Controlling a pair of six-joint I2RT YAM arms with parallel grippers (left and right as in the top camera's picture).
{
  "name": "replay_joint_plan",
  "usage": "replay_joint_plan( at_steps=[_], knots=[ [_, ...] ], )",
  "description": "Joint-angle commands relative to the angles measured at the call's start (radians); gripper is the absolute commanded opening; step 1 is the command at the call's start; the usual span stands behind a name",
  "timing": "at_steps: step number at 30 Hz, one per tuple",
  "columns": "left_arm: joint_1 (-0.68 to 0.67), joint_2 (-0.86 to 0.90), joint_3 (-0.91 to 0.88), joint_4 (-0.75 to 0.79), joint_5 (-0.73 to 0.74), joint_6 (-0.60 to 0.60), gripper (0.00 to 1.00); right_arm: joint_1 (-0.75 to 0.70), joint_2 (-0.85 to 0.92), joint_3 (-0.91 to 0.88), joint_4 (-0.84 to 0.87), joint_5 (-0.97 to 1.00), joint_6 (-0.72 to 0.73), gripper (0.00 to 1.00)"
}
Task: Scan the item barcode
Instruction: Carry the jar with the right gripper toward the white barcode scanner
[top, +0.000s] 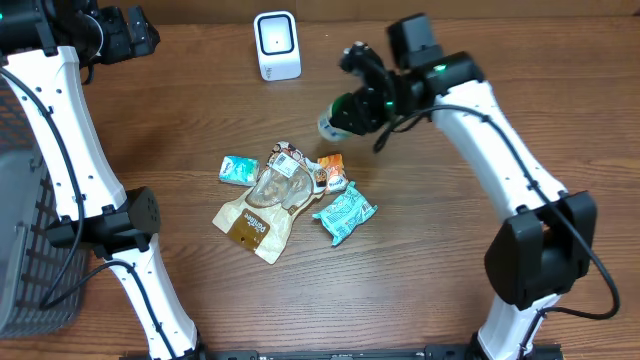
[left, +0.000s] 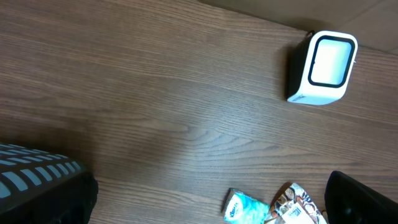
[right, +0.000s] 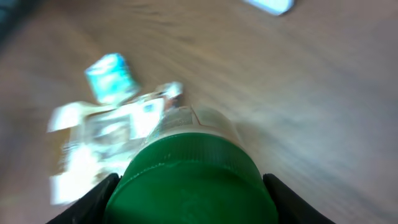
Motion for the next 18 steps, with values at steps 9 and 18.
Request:
replay_joint_plan(
  at_steps=[9,18],
  knots=[
    [0.003,-0.035,0.018,-0.002,-0.007,-0.014,1.0,0.102,0.018,0.027,0.501,0.58,-0.213,0.15],
    [0.002,-0.035,0.018,-0.002,-0.007,-0.014,0.99,0.105,0.153,0.027,0.917,0.634,-0.431,0.15]
  ],
)
